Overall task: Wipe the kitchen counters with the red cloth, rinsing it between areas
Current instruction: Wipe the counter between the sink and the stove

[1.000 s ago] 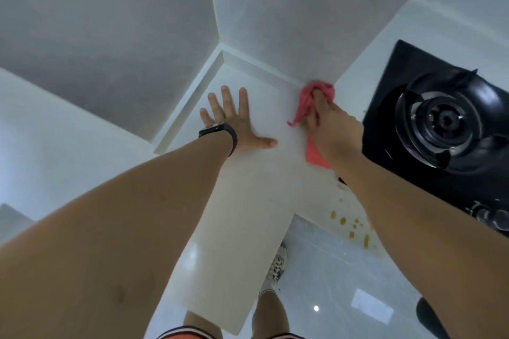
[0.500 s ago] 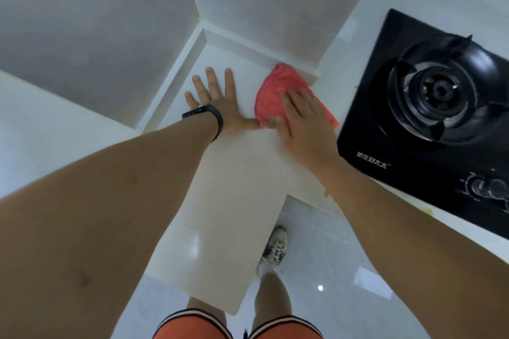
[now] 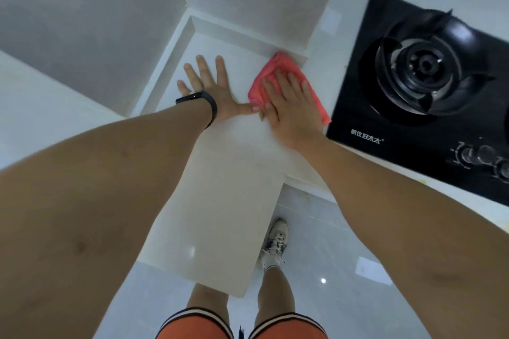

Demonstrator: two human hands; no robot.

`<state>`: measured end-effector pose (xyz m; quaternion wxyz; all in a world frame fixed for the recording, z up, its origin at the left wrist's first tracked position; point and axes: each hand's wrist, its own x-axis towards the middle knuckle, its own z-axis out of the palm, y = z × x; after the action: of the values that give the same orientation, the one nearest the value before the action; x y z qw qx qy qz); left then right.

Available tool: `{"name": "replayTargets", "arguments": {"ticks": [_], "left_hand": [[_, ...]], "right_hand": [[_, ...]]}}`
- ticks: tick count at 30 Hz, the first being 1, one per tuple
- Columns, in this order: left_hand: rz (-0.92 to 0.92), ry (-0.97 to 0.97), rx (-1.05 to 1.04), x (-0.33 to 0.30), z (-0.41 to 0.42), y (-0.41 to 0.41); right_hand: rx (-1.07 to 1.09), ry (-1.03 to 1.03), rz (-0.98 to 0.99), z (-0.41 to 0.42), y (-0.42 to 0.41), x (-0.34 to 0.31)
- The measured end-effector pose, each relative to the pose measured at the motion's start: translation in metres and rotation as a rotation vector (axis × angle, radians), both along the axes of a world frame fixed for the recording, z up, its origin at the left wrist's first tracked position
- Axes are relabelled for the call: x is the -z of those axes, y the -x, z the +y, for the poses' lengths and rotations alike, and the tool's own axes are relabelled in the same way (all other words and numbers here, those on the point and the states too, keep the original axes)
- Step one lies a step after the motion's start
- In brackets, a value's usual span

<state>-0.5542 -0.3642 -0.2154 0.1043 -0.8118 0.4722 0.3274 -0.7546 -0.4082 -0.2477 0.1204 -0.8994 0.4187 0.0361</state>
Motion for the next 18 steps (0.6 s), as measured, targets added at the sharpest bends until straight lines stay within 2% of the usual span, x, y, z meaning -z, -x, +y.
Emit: {"name": "replayTargets", "arguments": {"ticks": [4, 9, 12, 14, 16, 18], "left_hand": [[-0.016, 0.03, 0.001, 0.005, 0.004, 0.001], [-0.001, 0.169, 0.031, 0.013, 0.019, 0.002], [-0.025, 0.237, 0.025, 0.015, 0.03, 0.016], [-0.011, 0.337, 0.117, 0.007, 0.031, 0.031], [0.04, 0.488, 0.197, 0.002, 0.035, 0.046], [0.047, 0.557, 0.229, 0.01, 0.047, 0.058]], "right_hand": [[0.01, -0.005, 0.021, 0.024, 0.011, -0.002], [-0.004, -0.013, 0.077, 0.048, 0.025, -0.003], [0.035, -0.064, 0.009, 0.059, 0.032, -0.011], [0.055, -0.079, -0.056, 0.055, 0.029, -0.027], [0.016, -0.005, -0.03, 0.045, 0.023, -0.037], [-0.019, 0.073, 0.001, 0.04, 0.02, -0.034]]}}
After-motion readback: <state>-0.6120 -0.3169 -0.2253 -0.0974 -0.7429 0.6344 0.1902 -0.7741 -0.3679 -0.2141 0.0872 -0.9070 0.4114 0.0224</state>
